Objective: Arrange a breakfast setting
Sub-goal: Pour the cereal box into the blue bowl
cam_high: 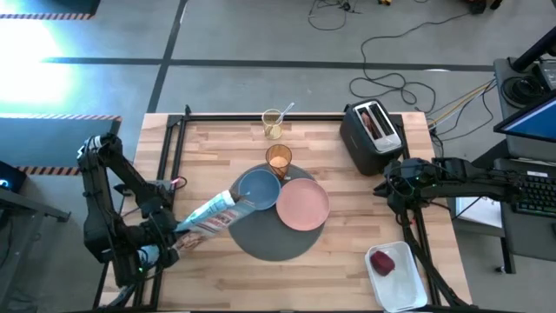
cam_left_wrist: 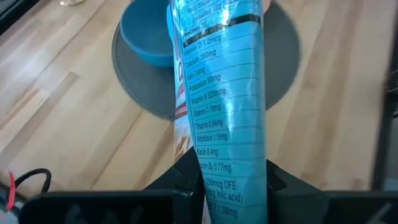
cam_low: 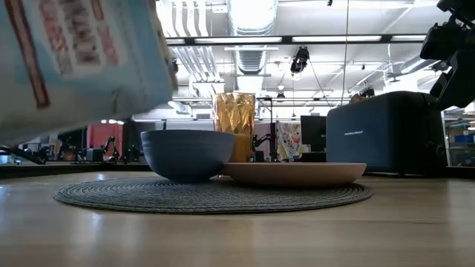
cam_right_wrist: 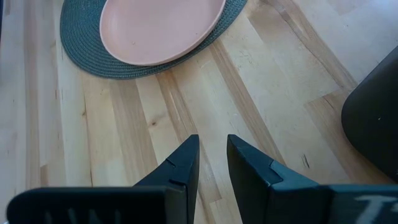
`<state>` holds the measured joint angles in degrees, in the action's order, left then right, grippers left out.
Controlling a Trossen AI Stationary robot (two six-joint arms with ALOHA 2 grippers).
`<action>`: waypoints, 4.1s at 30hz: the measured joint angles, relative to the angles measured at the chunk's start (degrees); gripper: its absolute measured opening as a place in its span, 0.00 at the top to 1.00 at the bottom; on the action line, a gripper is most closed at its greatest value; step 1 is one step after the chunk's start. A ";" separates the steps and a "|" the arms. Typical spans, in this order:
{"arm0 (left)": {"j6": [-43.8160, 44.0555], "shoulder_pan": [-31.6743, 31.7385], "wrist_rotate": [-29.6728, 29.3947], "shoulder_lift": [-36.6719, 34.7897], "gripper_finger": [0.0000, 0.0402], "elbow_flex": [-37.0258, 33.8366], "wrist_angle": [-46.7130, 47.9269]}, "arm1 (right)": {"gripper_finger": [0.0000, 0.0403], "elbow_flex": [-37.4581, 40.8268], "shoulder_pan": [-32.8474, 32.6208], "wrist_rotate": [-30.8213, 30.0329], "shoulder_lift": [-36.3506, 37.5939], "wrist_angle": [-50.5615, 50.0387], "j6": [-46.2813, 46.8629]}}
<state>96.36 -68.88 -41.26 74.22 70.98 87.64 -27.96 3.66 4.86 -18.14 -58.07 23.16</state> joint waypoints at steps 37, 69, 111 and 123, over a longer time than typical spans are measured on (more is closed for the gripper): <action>-37.53 31.98 16.23 -4.48 0.87 6.97 1.40 | 0.82 -0.01 0.00 0.02 0.01 -0.01 0.02; -53.08 49.31 32.21 2.88 0.87 24.39 2.23 | 0.82 0.01 0.00 0.02 0.01 -0.01 0.00; -51.28 71.32 63.80 2.56 0.87 20.44 2.39 | 0.82 0.02 0.00 0.02 0.01 -0.01 0.01; -45.89 81.48 74.89 2.52 0.87 20.37 2.36 | 0.82 0.02 0.00 0.01 0.01 0.00 0.01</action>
<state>50.47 12.60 33.63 76.73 91.35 89.99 -27.94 3.66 4.87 -18.13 -58.07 23.17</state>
